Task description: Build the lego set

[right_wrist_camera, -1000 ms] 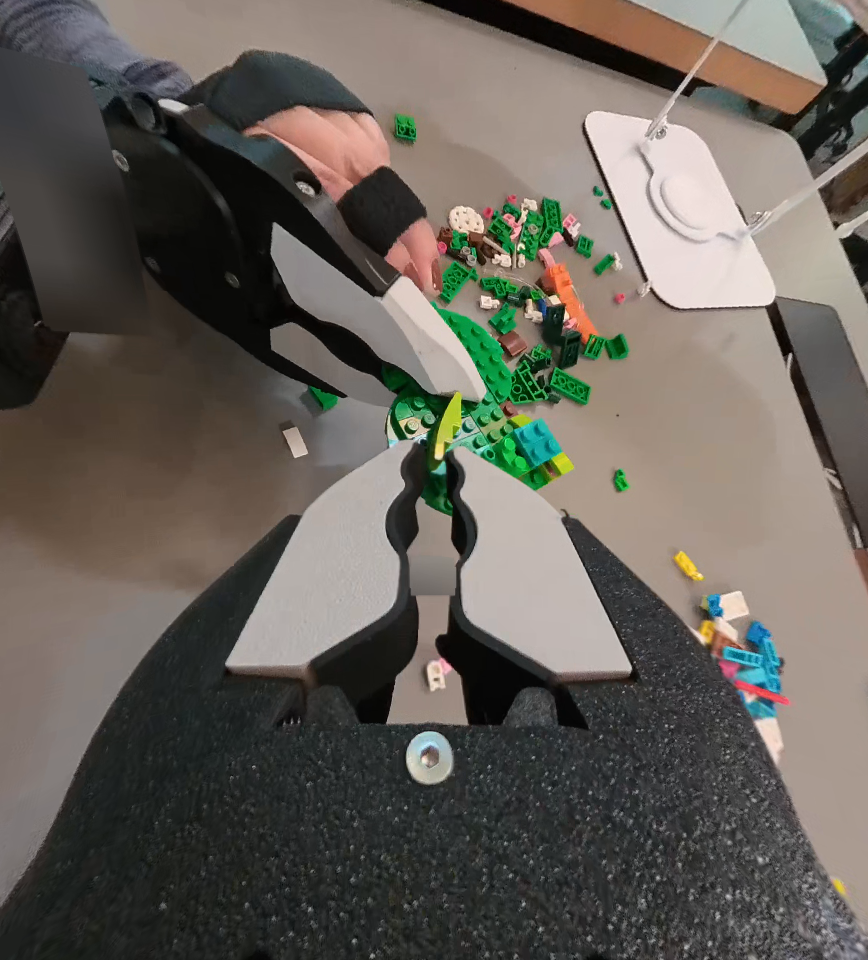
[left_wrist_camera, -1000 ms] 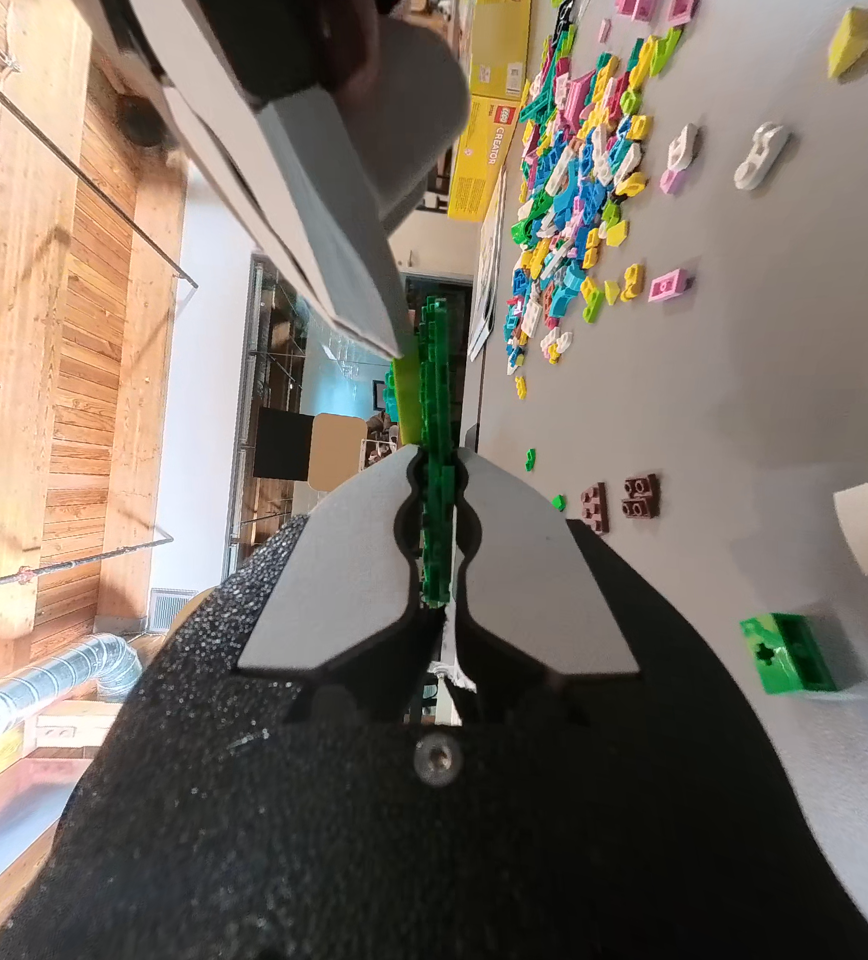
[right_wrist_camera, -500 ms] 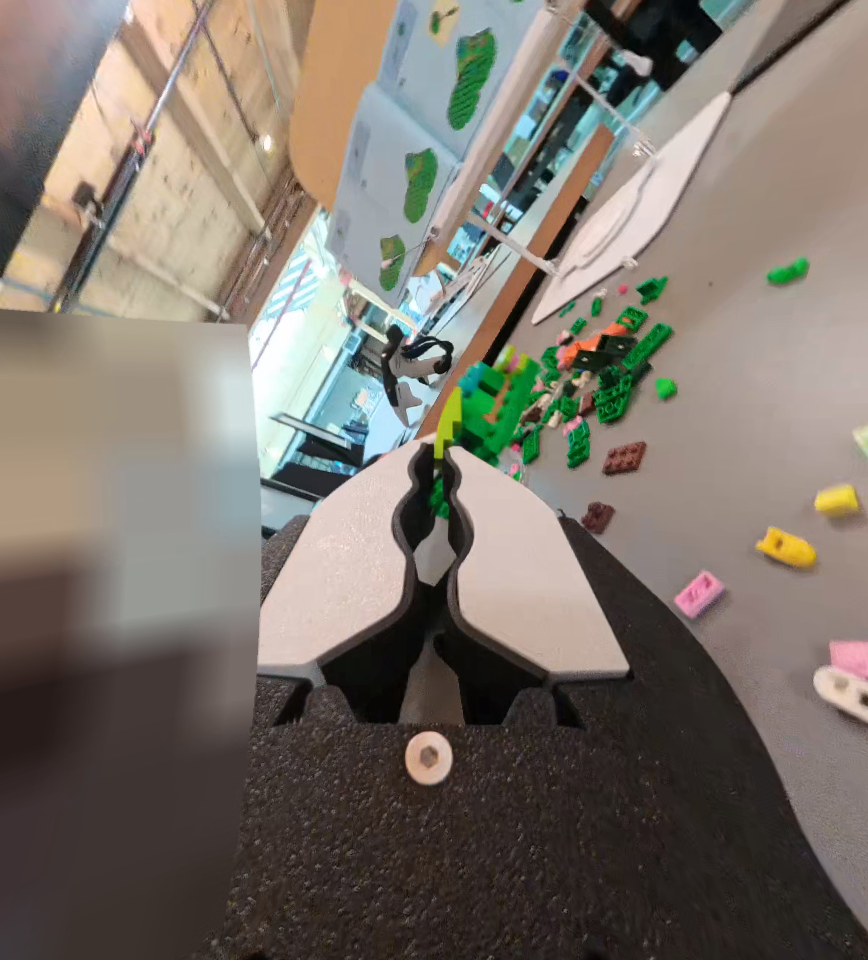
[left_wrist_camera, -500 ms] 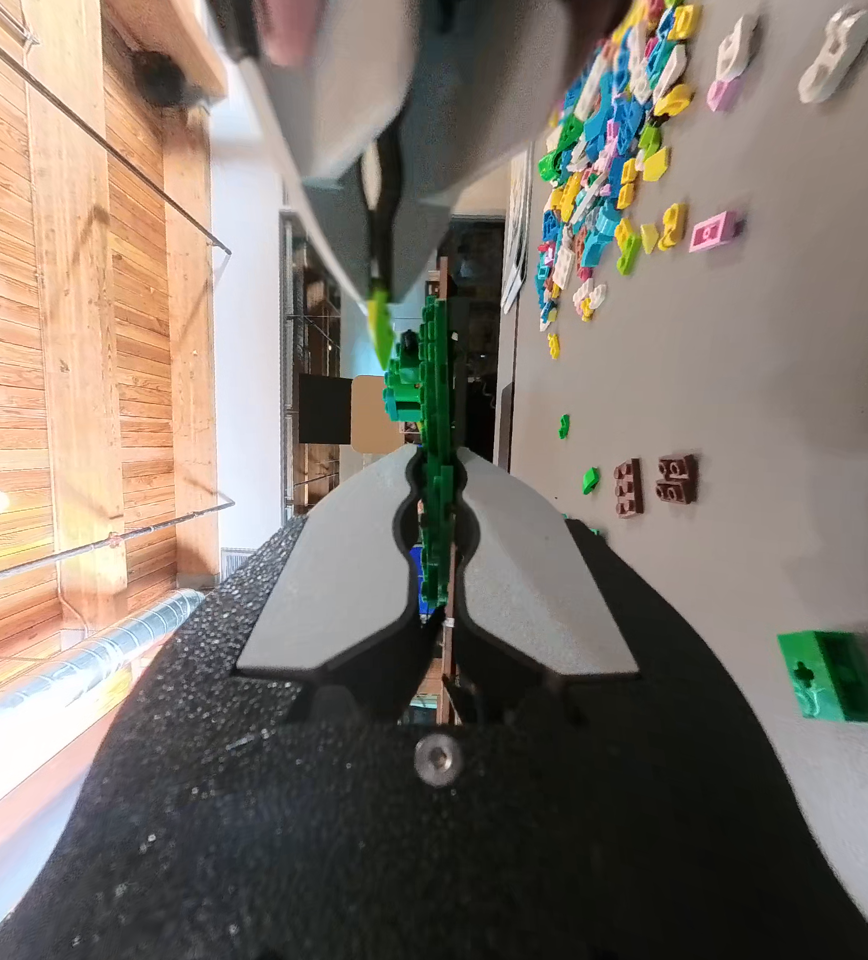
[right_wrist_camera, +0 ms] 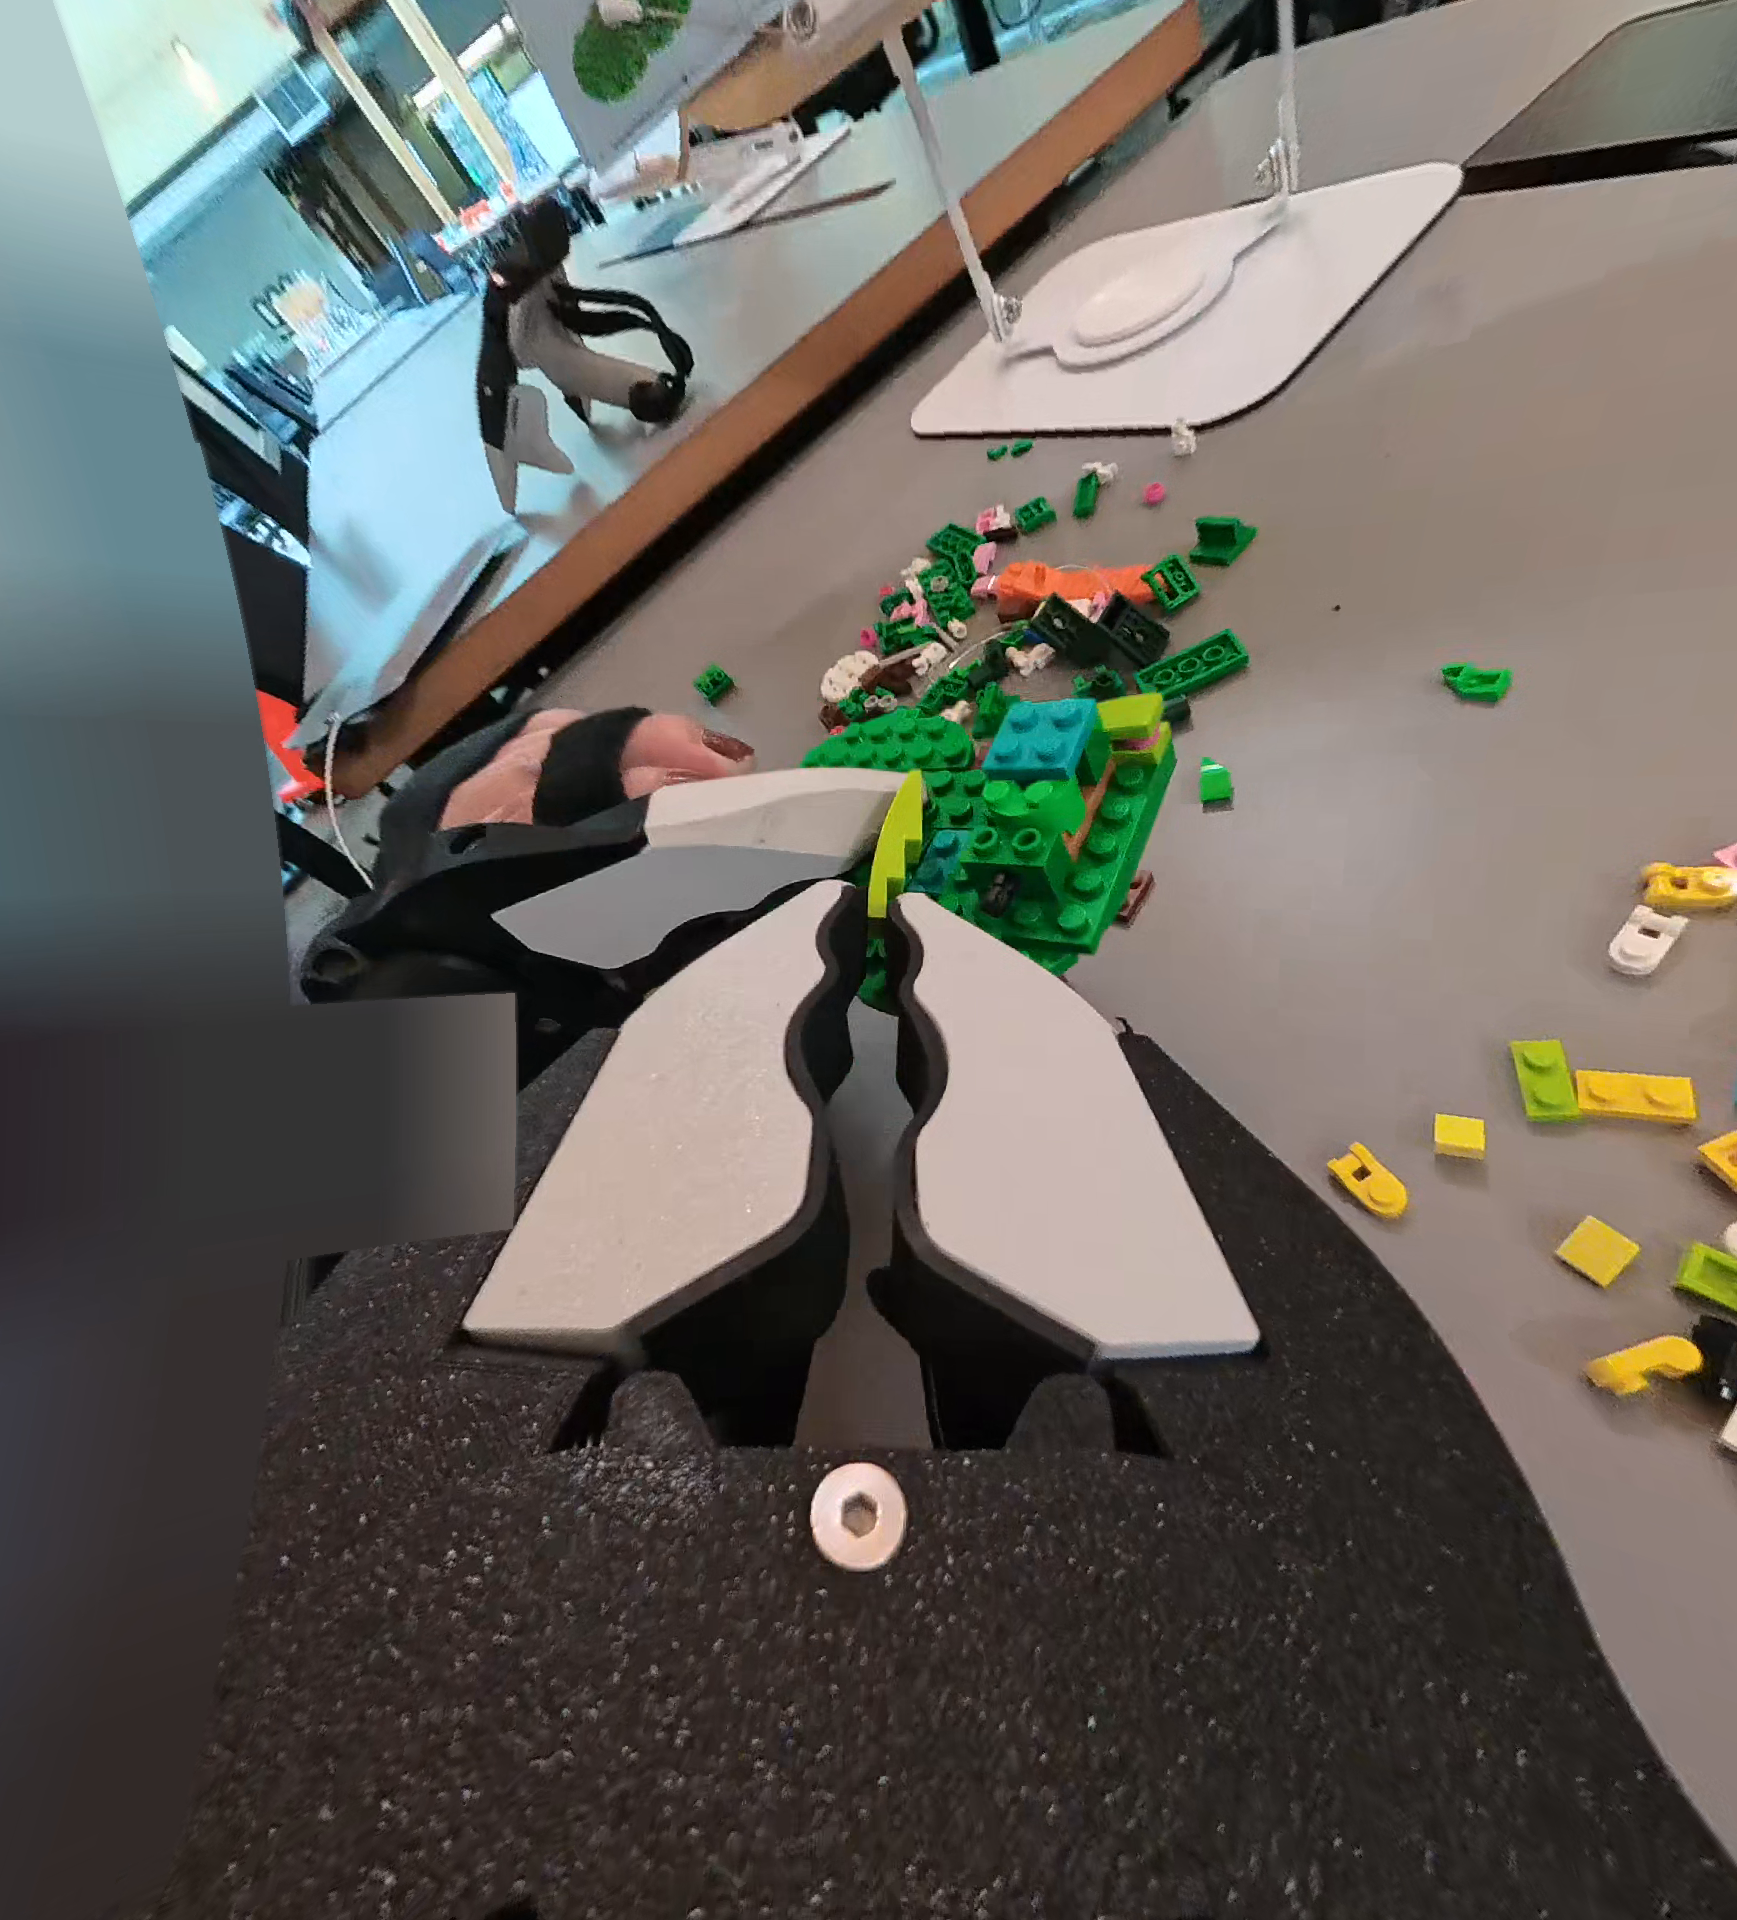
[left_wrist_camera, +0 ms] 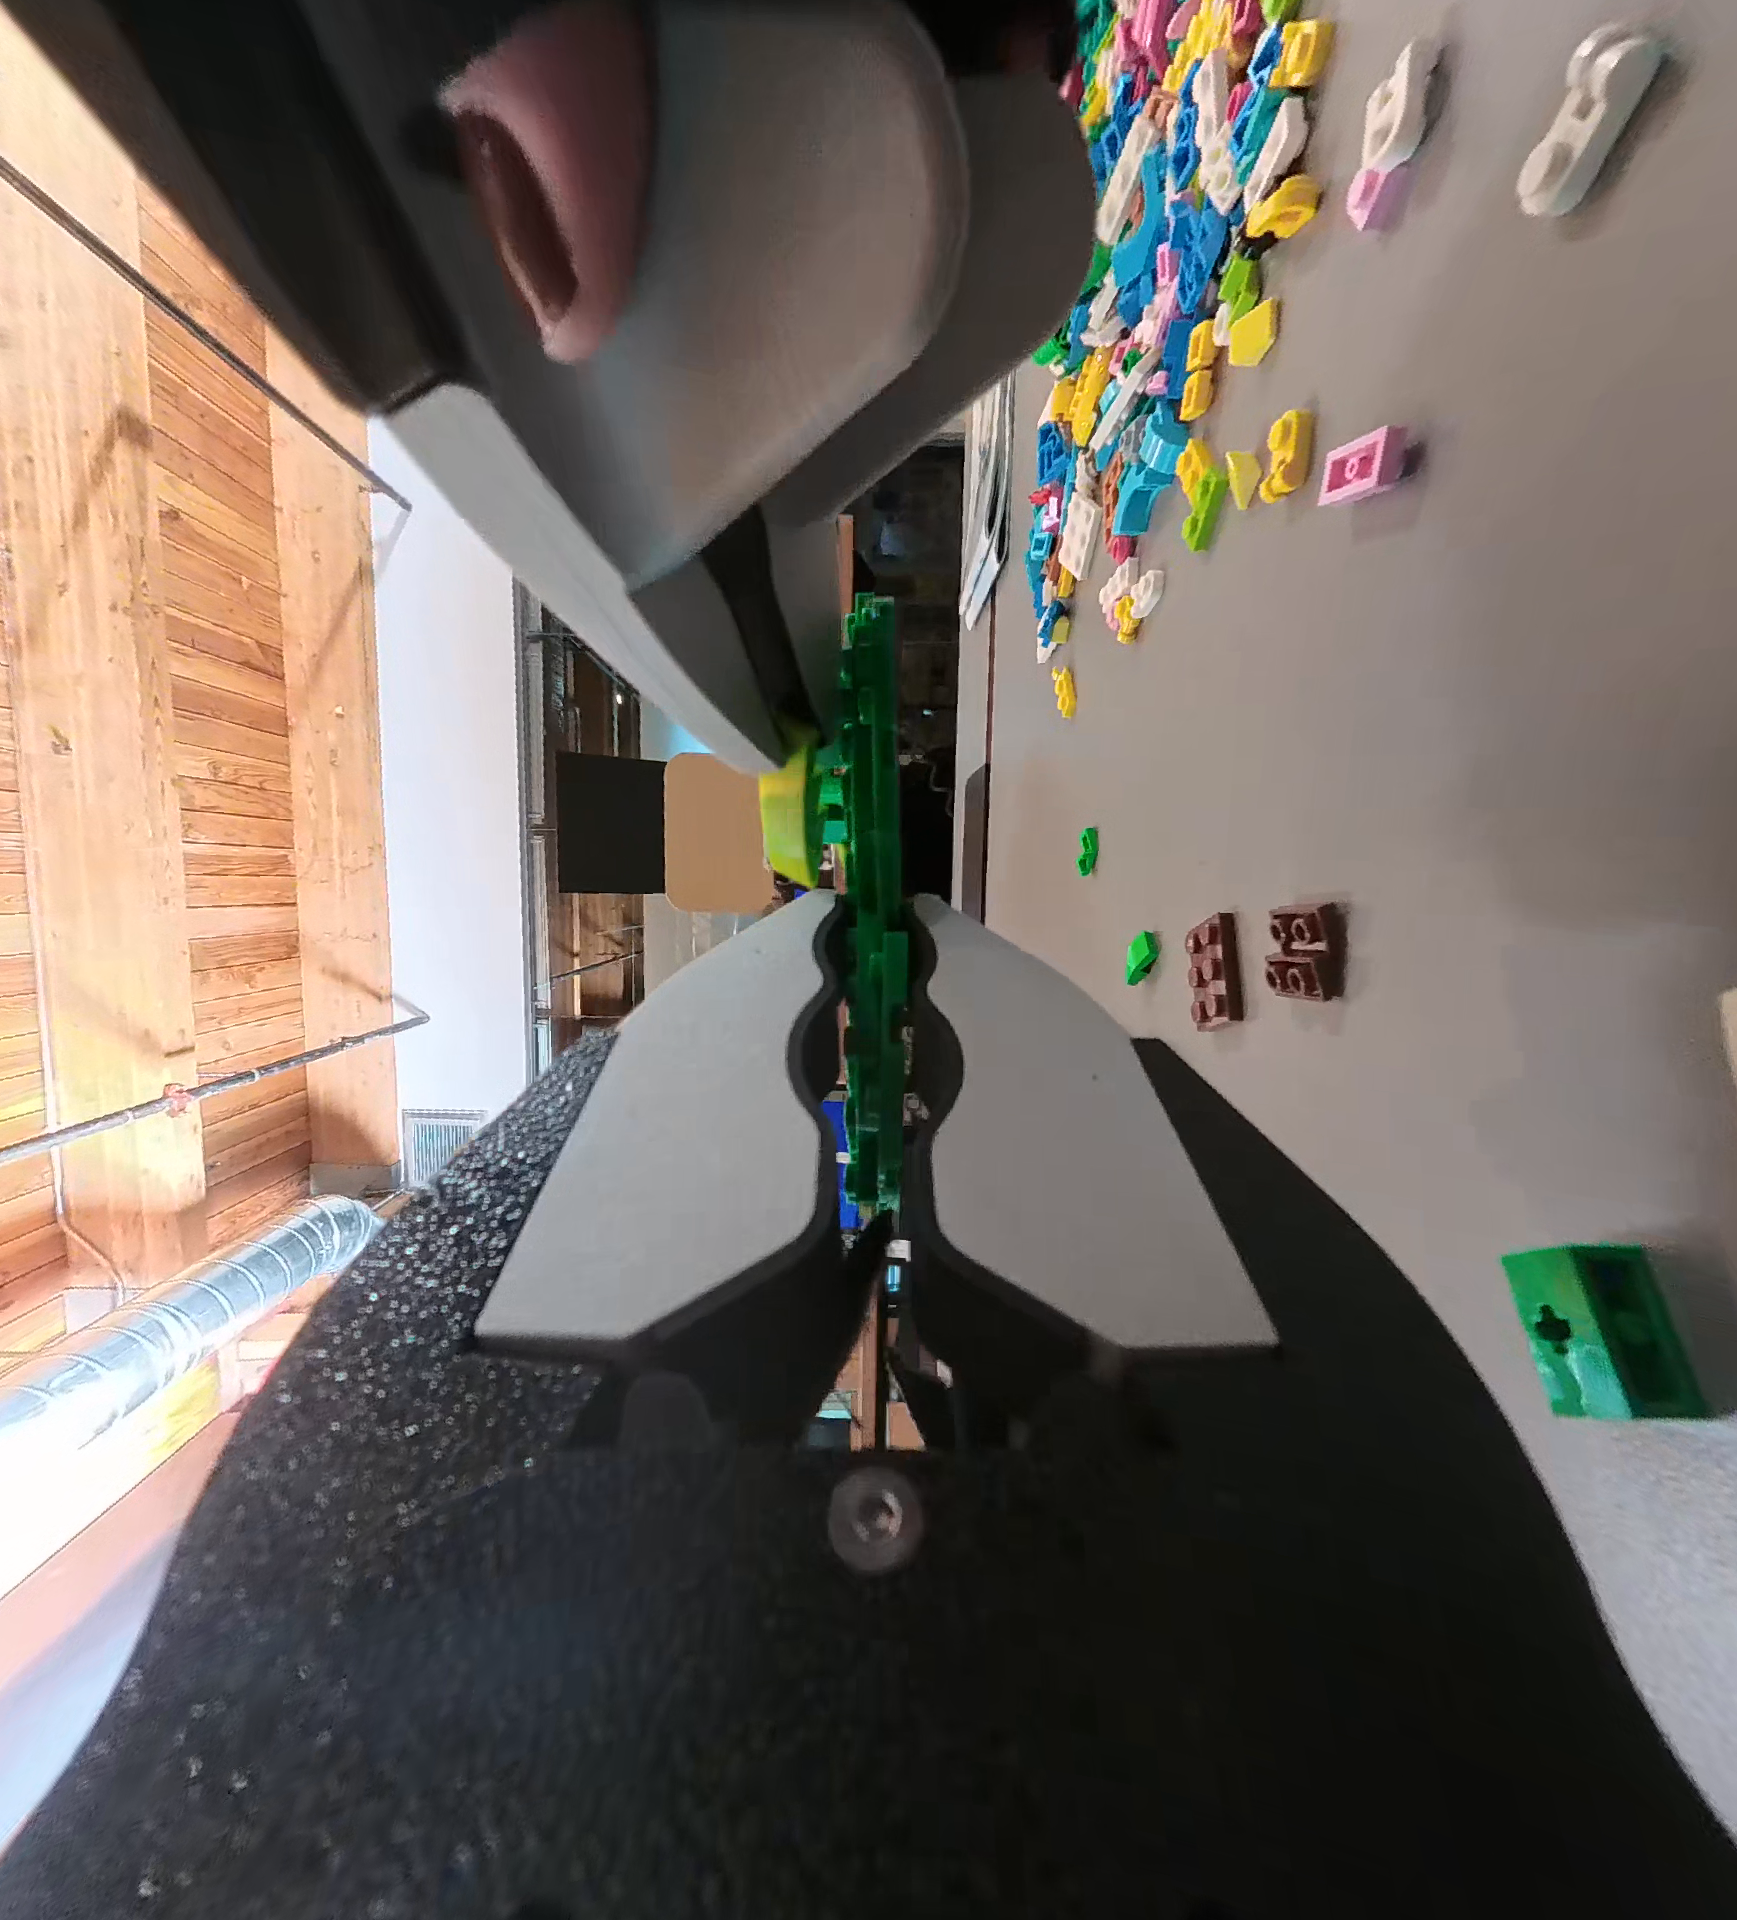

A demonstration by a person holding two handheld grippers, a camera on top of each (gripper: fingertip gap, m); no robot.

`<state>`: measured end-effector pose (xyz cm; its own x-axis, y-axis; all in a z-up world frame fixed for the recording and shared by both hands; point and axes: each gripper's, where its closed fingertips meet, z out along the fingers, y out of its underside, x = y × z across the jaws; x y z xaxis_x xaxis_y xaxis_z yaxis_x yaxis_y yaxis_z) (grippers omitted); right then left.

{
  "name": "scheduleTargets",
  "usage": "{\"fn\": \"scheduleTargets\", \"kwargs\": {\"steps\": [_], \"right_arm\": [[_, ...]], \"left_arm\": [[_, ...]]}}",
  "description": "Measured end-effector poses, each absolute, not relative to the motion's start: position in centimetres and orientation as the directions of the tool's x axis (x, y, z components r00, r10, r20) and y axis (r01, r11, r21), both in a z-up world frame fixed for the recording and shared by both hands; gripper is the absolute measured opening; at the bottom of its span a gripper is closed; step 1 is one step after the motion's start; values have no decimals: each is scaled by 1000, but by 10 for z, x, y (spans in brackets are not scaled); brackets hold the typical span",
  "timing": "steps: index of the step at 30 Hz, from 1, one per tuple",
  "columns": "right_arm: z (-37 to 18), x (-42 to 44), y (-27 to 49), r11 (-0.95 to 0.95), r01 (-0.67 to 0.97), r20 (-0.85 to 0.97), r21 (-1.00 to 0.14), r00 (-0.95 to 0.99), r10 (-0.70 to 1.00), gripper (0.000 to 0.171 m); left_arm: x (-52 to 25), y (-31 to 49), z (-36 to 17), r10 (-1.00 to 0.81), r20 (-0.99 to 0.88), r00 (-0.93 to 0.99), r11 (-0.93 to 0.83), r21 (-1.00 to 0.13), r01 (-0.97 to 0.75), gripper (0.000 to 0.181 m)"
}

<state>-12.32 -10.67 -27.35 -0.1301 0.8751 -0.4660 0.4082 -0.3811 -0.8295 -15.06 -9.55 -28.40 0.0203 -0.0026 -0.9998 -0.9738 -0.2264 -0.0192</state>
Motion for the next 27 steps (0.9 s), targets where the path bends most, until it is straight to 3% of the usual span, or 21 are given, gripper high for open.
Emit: {"fn": "scheduleTargets", "kwargs": {"steps": [8, 11, 14, 17, 23, 25, 27], "right_arm": [[-276, -120, -97, -170, 451, -227, -876, -76, 971, 14], [-272, -119, -94, 72, 431, 29, -899, -108, 994, 19], [-274, -117, -103, 371, 427, 311, -825, -206, 928, 18], [-278, -117, -100, 495, 452, 446, -742, -218, 868, 12], [-278, -120, -97, 261, 470, 226, -844, -129, 965, 0], [-276, -121, -105, 17, 442, -38, -897, -113, 993, 0], [-272, -120, -108, -285, 404, -350, -869, -96, 932, 0]], "left_arm": [[-151, -95, -288, -28, -999, 47, -220, -39, -975, 7], [-150, -94, -291, -45, -998, 44, -217, -33, -976, 7], [-148, -94, -293, -54, -998, 40, -210, -27, -977, 8], [-148, -94, -292, -52, -998, 37, -206, -26, -978, 7], [-148, -94, -291, -43, -999, 33, -215, -23, -976, 7], [-148, -94, -290, -37, -999, 36, -217, -27, -976, 8], [-148, -94, -291, -36, -999, 32, -222, -23, -975, 8]]}}
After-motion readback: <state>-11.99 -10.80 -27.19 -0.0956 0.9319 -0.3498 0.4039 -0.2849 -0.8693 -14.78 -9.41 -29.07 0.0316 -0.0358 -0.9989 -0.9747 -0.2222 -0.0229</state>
